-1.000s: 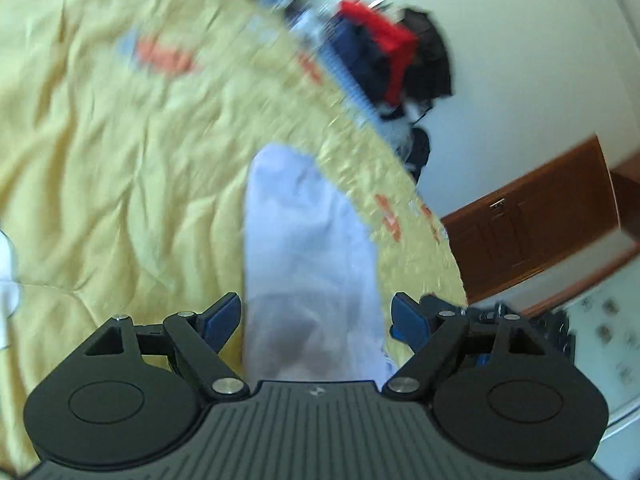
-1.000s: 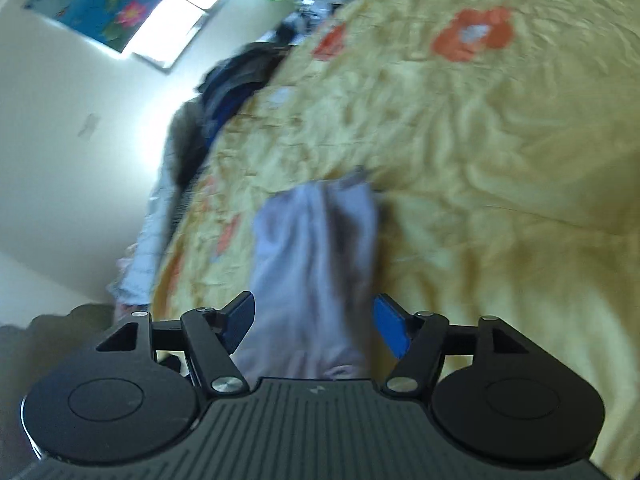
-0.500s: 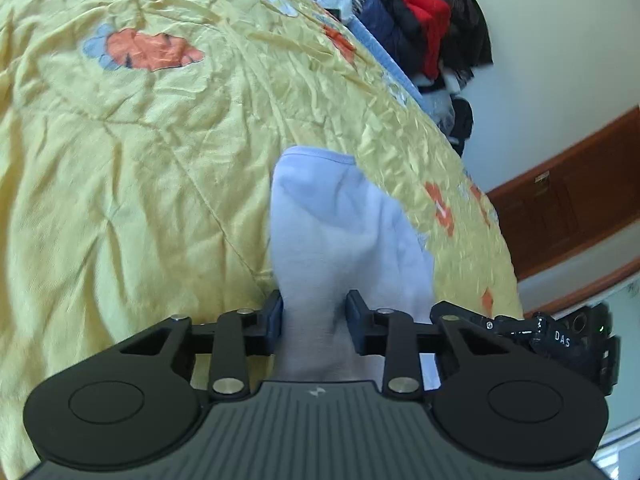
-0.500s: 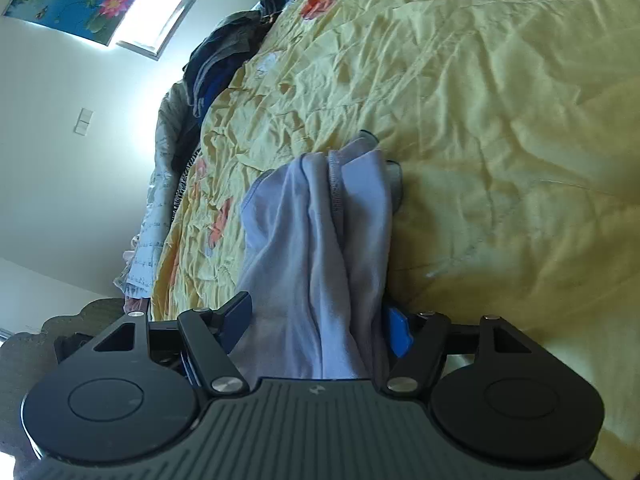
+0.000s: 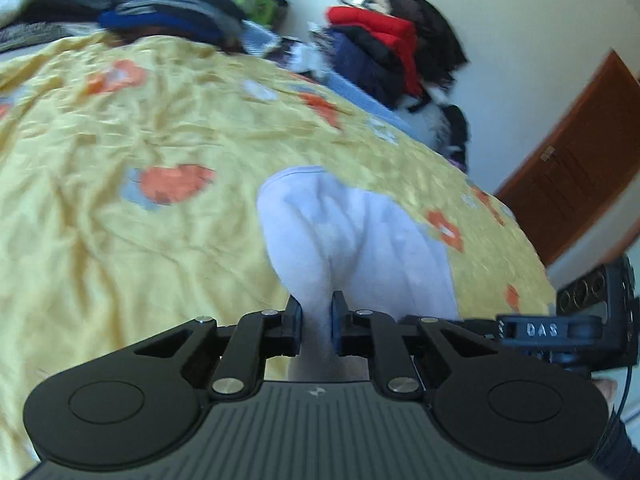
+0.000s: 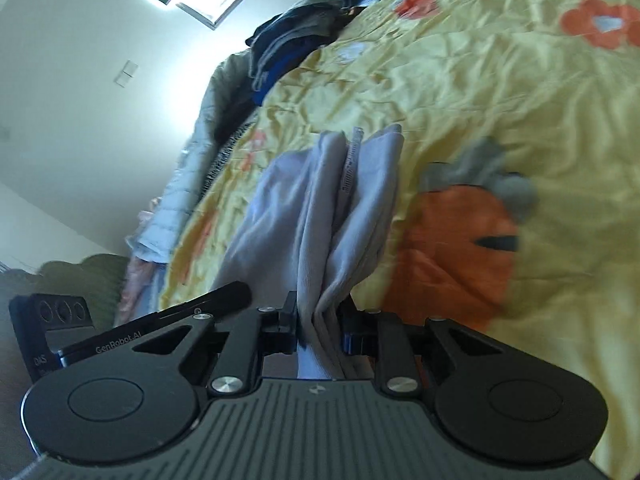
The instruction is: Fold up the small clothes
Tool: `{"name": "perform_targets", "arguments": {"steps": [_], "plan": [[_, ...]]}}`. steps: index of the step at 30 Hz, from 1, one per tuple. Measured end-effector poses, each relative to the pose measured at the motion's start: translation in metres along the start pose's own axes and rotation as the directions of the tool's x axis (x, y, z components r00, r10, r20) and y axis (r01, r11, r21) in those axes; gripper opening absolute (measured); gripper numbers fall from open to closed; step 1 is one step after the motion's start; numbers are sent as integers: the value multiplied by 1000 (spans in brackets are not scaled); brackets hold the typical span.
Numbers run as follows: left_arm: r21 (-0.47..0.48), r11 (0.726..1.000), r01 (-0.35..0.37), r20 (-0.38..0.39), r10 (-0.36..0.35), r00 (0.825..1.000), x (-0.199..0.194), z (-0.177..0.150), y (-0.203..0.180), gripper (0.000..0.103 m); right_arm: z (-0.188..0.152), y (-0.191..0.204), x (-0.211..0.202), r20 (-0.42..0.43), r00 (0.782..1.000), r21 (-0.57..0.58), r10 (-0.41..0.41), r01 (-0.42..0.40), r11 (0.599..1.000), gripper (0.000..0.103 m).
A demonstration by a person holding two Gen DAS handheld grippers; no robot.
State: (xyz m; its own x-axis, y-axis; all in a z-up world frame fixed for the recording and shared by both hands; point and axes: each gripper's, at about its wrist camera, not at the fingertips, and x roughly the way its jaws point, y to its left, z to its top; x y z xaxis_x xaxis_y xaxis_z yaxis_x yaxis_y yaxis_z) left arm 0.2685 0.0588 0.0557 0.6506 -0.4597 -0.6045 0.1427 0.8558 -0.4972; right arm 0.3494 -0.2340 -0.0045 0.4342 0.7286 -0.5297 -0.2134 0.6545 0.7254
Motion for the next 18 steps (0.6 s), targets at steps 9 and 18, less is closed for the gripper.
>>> {"name": "perform_targets", "arguments": {"steps": [9, 18], "plan": [[-197, 979, 48, -18, -53, 998, -11, -29, 53, 67, -10, -21, 18, 8, 999, 161, -36, 34, 986, 59], [-94, 983, 157, -118, -167, 979, -33, -94, 22, 81, -78, -8, -17, -108, 994, 134, 4, 11, 991, 65]]}}
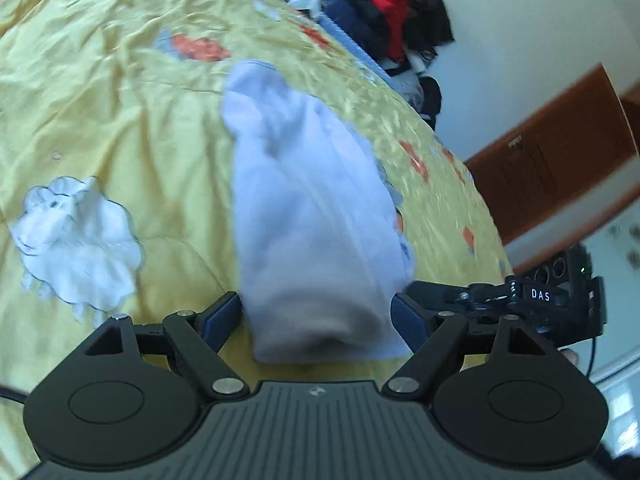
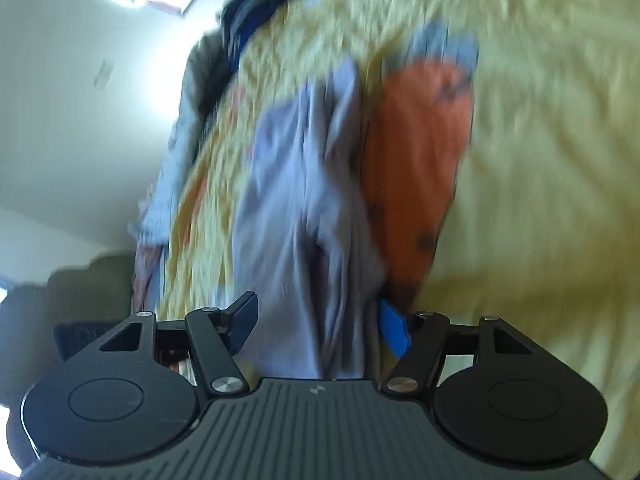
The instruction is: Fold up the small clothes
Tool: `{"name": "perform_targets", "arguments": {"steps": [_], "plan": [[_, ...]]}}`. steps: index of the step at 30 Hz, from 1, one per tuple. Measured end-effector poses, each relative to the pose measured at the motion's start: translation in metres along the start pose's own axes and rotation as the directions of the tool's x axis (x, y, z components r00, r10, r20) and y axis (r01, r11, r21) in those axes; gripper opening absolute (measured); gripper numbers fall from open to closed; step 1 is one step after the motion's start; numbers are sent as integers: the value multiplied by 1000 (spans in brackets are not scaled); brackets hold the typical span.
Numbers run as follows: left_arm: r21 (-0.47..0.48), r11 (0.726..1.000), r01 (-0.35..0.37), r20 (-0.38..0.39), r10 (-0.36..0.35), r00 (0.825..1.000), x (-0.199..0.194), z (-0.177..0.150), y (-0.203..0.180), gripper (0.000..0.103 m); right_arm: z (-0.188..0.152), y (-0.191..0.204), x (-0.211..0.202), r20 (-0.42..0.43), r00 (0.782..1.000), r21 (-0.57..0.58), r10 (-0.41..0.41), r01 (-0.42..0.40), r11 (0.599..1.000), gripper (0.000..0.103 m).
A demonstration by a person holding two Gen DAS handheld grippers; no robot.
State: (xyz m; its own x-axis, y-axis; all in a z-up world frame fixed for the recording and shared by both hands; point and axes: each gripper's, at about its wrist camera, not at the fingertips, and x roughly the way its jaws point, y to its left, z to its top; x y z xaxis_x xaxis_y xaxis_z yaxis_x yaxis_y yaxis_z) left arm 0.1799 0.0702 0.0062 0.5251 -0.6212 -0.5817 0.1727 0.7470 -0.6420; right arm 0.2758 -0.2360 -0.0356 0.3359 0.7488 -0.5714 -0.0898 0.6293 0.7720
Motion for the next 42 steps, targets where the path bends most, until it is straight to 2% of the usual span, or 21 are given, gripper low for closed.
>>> {"name": "perform_targets", "arguments": {"steps": [1, 2, 3, 4, 8, 12, 14, 16, 17, 20, 22, 24, 26, 27, 28, 31, 33, 34, 37, 40, 42], "plan": [[-1, 1000, -27, 3, 27, 1000, 1, 0, -3, 65, -7, 4, 3, 7, 1000, -26, 2, -2, 1000, 66], [-2, 998, -63, -6, 63, 998, 3, 2, -4, 44, -9, 8, 5, 16, 1000, -47, 0, 1, 999, 56], [0, 997, -79, -25, 79, 997, 3, 4, -4, 42, -8, 10, 7, 14, 1000, -45, -10, 10, 999, 36], [7, 996, -86, -32, 87, 996, 2, 7, -4, 37, -5, 12, 10, -4, 1000, -30, -27, 27, 999, 24], [104, 986, -128, -39, 133, 990, -14, 5, -16, 36, -4, 22, 3, -22, 999, -28, 28, -29, 999, 21], [127, 978, -164, -50, 171, 984, -8, -6, -11, 39, -13, 16, 16, -65, 997, -58, -35, 32, 998, 19], [150, 974, -170, -41, 178, 983, -7, -9, -16, 49, -18, 6, 15, -48, 998, -36, -28, 26, 999, 20], [188, 965, -183, -51, 196, 979, -11, -12, -23, 67, -19, 1, 10, -40, 999, 4, -3, 4, 1000, 28], [231, 947, -224, -43, 240, 970, -15, -14, -28, 69, -19, 1, 7, -33, 999, 14, -9, 9, 1000, 35], [422, 821, -385, 111, 375, 920, -38, -25, -53, 69, -8, 6, -17, 52, 998, 5, -28, 28, 1000, 46], [485, 750, -449, 239, 380, 893, -53, -31, -70, 69, 4, 16, -38, 152, 988, -23, -18, 21, 999, 47], [514, 755, -408, 329, 267, 906, -60, -34, -88, 69, 24, 28, -41, 190, 981, -38, 31, -24, 999, 53], [546, 774, -320, 318, 162, 934, -45, -37, -97, 72, 48, 44, -26, 184, 977, -58, 104, -95, 994, 62], [560, 769, -308, 286, 169, 943, -28, -37, -98, 72, 60, 51, -13, 171, 977, -68, 131, -121, 990, 75], [568, 756, -326, 263, 209, 942, -9, -39, -97, 72, 71, 57, 2, 155, 978, -68, 138, -129, 989, 76], [595, 689, -413, 268, 314, 911, 29, -56, -86, 73, 105, 70, 54, 95, 994, -66, 44, -38, 997, 76], [581, 696, -422, 315, 286, 905, 27, -68, -78, 73, 119, 65, 81, 63, 993, -76, -103, 107, 991, 69], [564, 708, -425, 325, 283, 903, 27, -70, -76, 73, 121, 59, 90, 67, 983, -86, -172, 177, 980, 60], [547, 722, -424, 338, 273, 901, 29, -71, -72, 73, 120, 51, 90, 94, 988, -69, -120, 126, 990, 58], [563, 704, -434, 341, 280, 897, 27, -70, -78, 73, 117, 62, 89, 98, 980, -104, -172, 182, 978, 58], [544, 732, -410, 343, 251, 905, 10, -72, -82, 73, 112, 77, 81, 124, 975, -117, -186, 201, 973, 61]]}}
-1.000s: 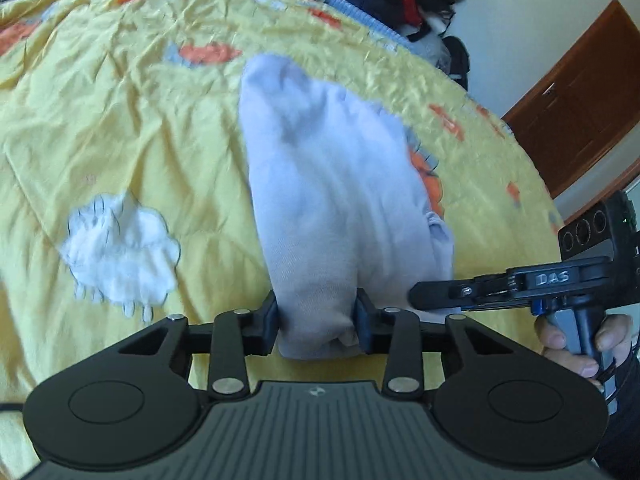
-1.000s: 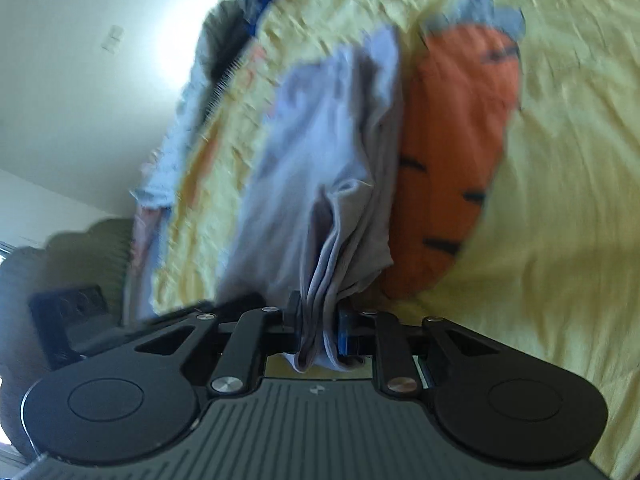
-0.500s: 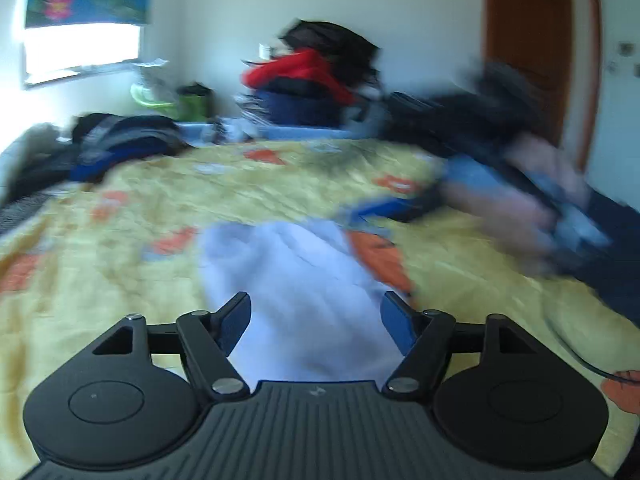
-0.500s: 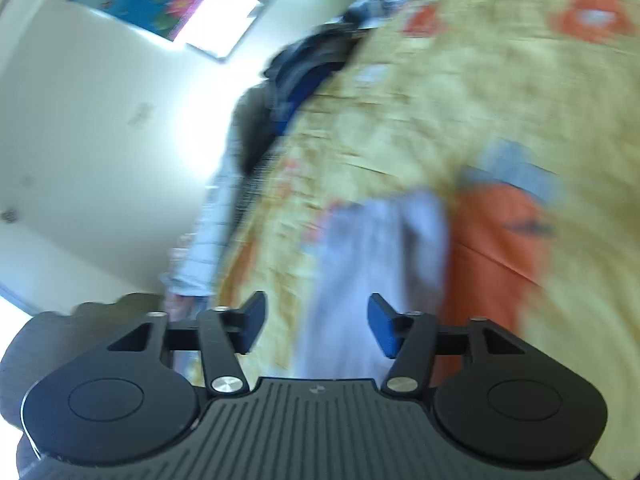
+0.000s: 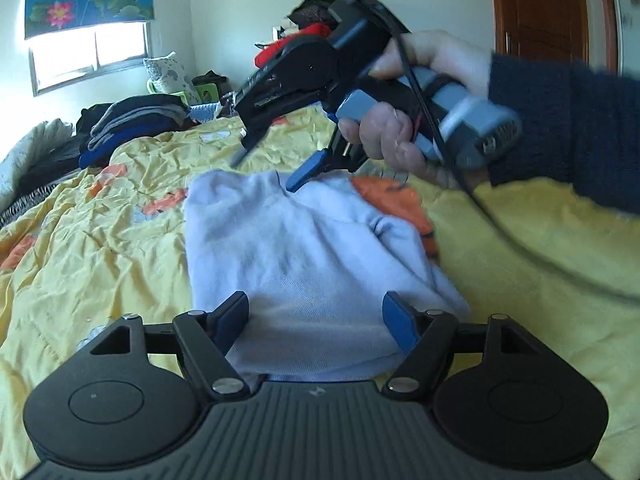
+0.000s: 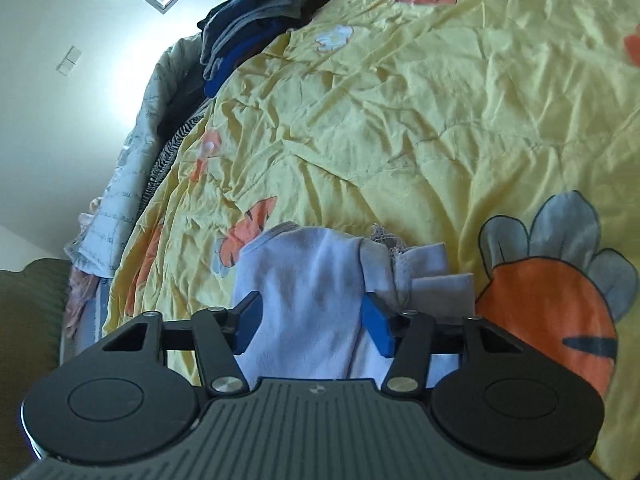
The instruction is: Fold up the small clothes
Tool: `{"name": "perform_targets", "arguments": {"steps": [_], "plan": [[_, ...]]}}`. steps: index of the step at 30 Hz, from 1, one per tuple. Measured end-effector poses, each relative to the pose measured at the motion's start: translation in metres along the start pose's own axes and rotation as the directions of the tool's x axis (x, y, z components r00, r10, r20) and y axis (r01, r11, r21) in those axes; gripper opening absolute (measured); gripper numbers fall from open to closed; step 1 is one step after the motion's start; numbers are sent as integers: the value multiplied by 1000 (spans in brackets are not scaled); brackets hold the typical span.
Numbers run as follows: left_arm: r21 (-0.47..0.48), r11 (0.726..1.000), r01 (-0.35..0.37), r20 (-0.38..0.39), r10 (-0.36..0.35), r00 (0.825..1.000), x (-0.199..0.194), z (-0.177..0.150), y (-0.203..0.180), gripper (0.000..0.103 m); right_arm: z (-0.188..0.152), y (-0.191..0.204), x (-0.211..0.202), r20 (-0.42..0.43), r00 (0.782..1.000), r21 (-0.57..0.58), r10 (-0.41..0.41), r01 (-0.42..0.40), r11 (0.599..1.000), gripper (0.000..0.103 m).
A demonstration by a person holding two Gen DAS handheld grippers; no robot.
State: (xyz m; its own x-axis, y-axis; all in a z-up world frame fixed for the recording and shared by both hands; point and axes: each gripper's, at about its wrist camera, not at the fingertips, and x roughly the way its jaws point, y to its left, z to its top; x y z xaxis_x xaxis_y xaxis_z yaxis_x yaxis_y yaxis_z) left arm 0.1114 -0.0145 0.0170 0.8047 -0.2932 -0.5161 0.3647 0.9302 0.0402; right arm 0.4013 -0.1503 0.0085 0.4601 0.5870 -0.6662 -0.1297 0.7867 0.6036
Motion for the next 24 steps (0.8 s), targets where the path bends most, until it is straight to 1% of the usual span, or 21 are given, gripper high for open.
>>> {"name": "perform_targets", "arguments": {"steps": [1, 2, 3, 4, 5, 7, 8, 9, 10, 11, 12, 14, 15, 16, 17, 18, 19, 21, 22, 23, 24], "plan": [[-23, 999, 22, 21, -21, 1000, -11, 0, 2, 74, -3, 8, -6, 20, 999, -31, 45, -45, 999, 61], [-35, 998, 45, 36, -44, 998, -20, -1, 2, 74, -7, 16, -12, 24, 994, -61, 104, -103, 993, 66], [-28, 998, 62, 39, -61, 997, -26, -3, 0, 74, -11, 23, -13, 8, 988, -77, 153, -152, 985, 72], [-9, 998, 63, 27, -63, 998, -27, -5, -4, 74, -15, 32, -11, -20, 982, -86, 189, -190, 978, 73], [12, 998, 58, 6, -58, 998, -25, -8, -8, 74, -18, 40, -6, -51, 977, -98, 207, -211, 973, 76], [8, 999, 54, -48, -53, 997, -13, -14, -9, 74, -22, 52, 11, -107, 975, -121, 196, -208, 971, 76], [-21, 997, 71, -77, -73, 994, -7, -17, -7, 74, -25, 53, 20, -131, 977, -121, 167, -183, 976, 77], [-53, 995, 84, -81, -88, 993, -4, -21, -6, 74, -28, 51, 32, -159, 980, -114, 116, -135, 984, 76], [-46, 996, 74, -57, -76, 995, -5, -26, -9, 74, -32, 47, 41, -176, 982, -113, 63, -84, 990, 72], [-18, 998, 62, -48, -63, 997, -5, -29, -12, 74, -36, 45, 39, -142, 987, -130, 82, -101, 986, 71], [-8, 998, 55, -46, -55, 997, -5, -29, -15, 74, -39, 44, 34, -129, 988, -135, 80, -97, 986, 71], [-33, 997, 64, -47, -66, 997, -9, -28, -13, 74, -46, 46, 17, -118, 992, -130, 54, -69, 989, 72], [-53, 996, 72, -47, -75, 996, -12, -27, -10, 74, -51, 48, 4, -100, 993, -145, 56, -71, 987, 73], [-76, 994, 82, -50, -86, 995, -16, -27, -7, 74, -59, 49, -13, -79, 994, -169, 72, -84, 982, 73], [-101, 991, 92, -48, -98, 994, -22, -27, -3, 74, -69, 48, -29, -64, 993, -189, 102, -113, 976, 76], [-120, 989, 92, -40, -97, 994, -29, -28, 0, 74, -78, 45, -41, -64, 988, -195, 142, -152, 969, 79], [-132, 988, 83, -36, -89, 995, -37, -28, 2, 75, -89, 40, -53, -81, 980, -192, 182, -195, 962, 79], [-157, 985, 69, -40, -77, 996, -46, -29, 8, 75, -113, 28, -67, -133, 964, -180, 229, -251, 951, 82], [-171, 983, 61, -50, -71, 996, -47, -29, 11, 75, -121, 22, -70, -153, 963, -177, 222, -247, 953, 82], [-182, 982, 55, -59, -67, 996, -44, -30, 14, 75, -131, 16, -68, -164, 968, -178, 192, -221, 959, 82], [-189, 981, 43, -72, -57, 996, -41, -32, 16, 75, -137, 6, -67, -164, 974, -175, 153, -182, 968, 78]]}}
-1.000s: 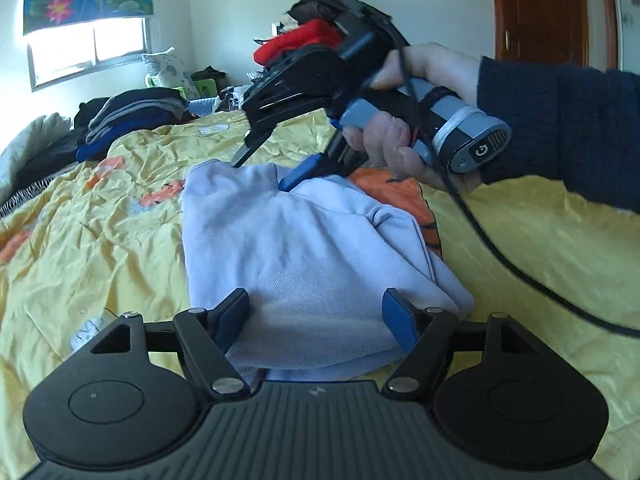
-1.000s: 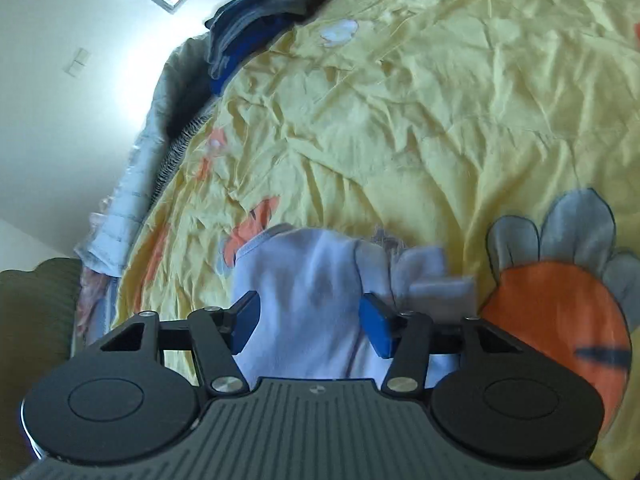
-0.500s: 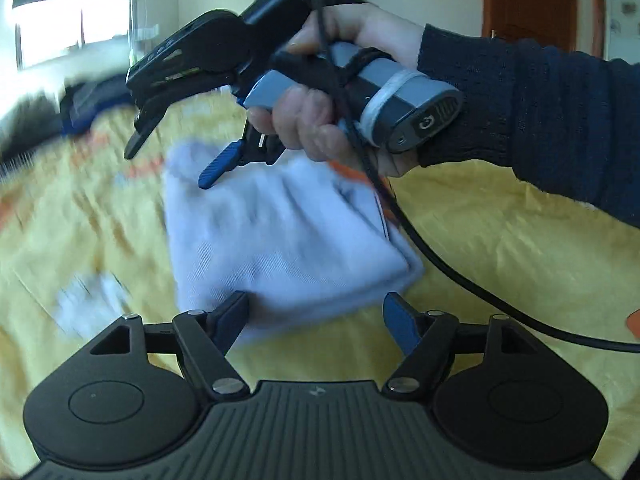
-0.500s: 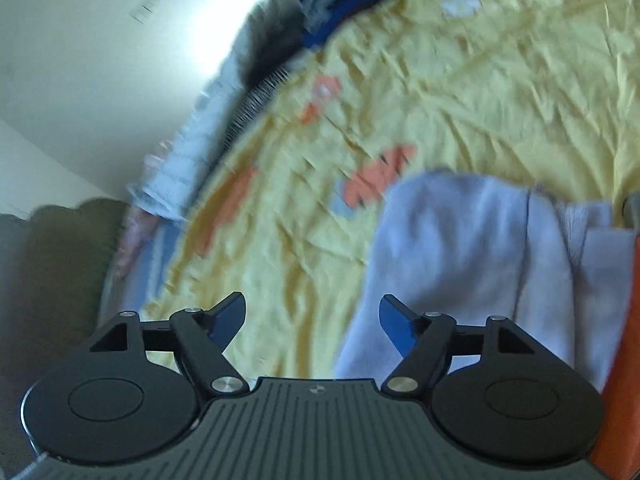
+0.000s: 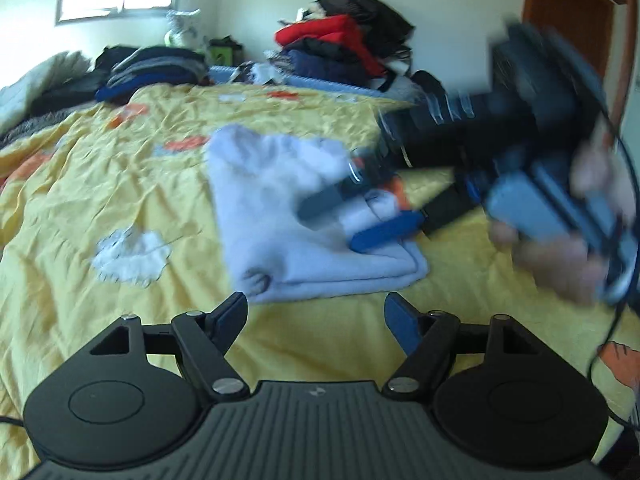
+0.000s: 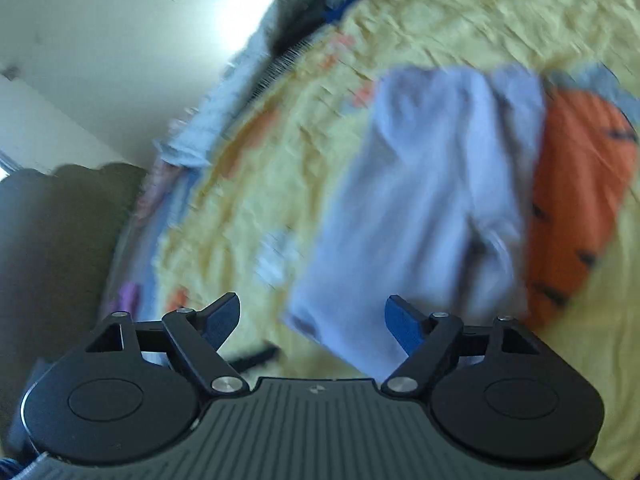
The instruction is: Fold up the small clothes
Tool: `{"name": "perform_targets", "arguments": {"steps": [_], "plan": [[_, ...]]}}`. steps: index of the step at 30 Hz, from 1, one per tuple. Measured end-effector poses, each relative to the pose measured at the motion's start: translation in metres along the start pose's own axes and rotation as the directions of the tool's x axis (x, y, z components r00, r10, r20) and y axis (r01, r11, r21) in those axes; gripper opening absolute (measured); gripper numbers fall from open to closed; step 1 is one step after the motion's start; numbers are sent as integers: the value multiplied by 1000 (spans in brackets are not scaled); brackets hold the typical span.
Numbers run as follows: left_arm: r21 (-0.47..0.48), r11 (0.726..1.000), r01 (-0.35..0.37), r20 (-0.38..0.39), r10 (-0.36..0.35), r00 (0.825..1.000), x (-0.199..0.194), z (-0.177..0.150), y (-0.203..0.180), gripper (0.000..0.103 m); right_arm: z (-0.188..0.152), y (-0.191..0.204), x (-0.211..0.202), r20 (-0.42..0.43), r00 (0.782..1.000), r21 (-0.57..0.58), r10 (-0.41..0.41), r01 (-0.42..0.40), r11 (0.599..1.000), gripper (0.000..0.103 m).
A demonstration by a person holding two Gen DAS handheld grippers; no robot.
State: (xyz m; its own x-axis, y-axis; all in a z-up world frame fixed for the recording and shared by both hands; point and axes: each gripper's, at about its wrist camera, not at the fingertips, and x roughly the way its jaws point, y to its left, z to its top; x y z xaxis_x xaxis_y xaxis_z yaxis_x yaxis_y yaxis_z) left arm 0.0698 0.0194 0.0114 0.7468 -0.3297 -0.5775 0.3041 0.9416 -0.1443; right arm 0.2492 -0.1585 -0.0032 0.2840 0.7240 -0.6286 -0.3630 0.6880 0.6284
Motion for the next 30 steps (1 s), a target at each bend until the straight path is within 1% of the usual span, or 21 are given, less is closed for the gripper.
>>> {"name": "perform_targets", "arguments": {"steps": [1, 2, 3, 4, 5, 6, 8, 10, 12, 15, 17, 18, 20, 22, 24, 26, 30], "plan": [[-7, 1000, -18, -18, 18, 1000, 4, -2, 2, 75, -7, -9, 0, 41, 999, 14, 7, -8, 1000, 77], [-17, 999, -41, -41, 40, 998, 10, -4, 3, 75, -11, -17, -3, 85, 996, 46, 40, -44, 998, 78], [-27, 997, -67, -58, 65, 996, 12, -4, 5, 75, -11, -22, -6, 94, 994, 99, 51, -60, 993, 78], [-38, 996, -83, -49, 81, 995, 7, -4, 5, 75, -10, -21, -11, 97, 995, 143, 37, -51, 988, 79], [-56, 995, -80, -42, 78, 996, 0, -4, 5, 75, -9, -17, -18, 100, 995, 166, 15, -31, 986, 79], [-72, 995, -70, -31, 68, 997, -6, -3, 6, 75, -11, -11, -27, 121, 993, 161, 2, -21, 987, 80], [-89, 992, -87, -12, 87, 996, -15, -2, 8, 76, -22, 2, -51, 194, 981, 105, -20, 0, 994, 81], [-94, 988, -123, -23, 121, 992, -14, 0, 10, 76, -40, 12, -69, 250, 964, 52, -87, 76, 996, 85], [-114, 981, -159, -49, 154, 987, -7, 2, 14, 76, -57, 14, -75, 270, 946, 27, -178, 177, 984, 88], [-133, 977, -169, -68, 161, 985, -1, 2, 13, 76, -77, -1, -68, 223, 929, 50, -296, 292, 955, 86], [-122, 976, -180, -74, 172, 982, 2, -1, 10, 76, -91, -6, -60, 209, 906, 57, -368, 365, 929, 84], [-119, 975, -185, -76, 177, 981, 3, -3, 9, 76, -99, -3, -58, 236, 894, 38, -380, 382, 923, 87], [-108, 975, -196, -65, 190, 980, 4, -5, 6, 77, -110, 1, -55, 257, 875, 11, -411, 422, 906, 87], [-105, 975, -198, -56, 193, 980, 5, -6, 5, 80, -117, 3, -53, 264, 865, 4, -426, 441, 897, 88], [-96, 974, -206, -48, 202, 978, 7, -7, 4, 80, -119, 4, -51, 275, 857, 5, -436, 452, 892, 88], [-78, 973, -216, -39, 213, 976, 8, -9, 1, 82, -124, 6, -53, 291, 841, 9, -456, 475, 880, 88], [-42, 970, -239, -20, 238, 971, 10, -14, -5, 82, -130, 8, -48, 337, 791, 8, -510, 539, 842, 91]]}}
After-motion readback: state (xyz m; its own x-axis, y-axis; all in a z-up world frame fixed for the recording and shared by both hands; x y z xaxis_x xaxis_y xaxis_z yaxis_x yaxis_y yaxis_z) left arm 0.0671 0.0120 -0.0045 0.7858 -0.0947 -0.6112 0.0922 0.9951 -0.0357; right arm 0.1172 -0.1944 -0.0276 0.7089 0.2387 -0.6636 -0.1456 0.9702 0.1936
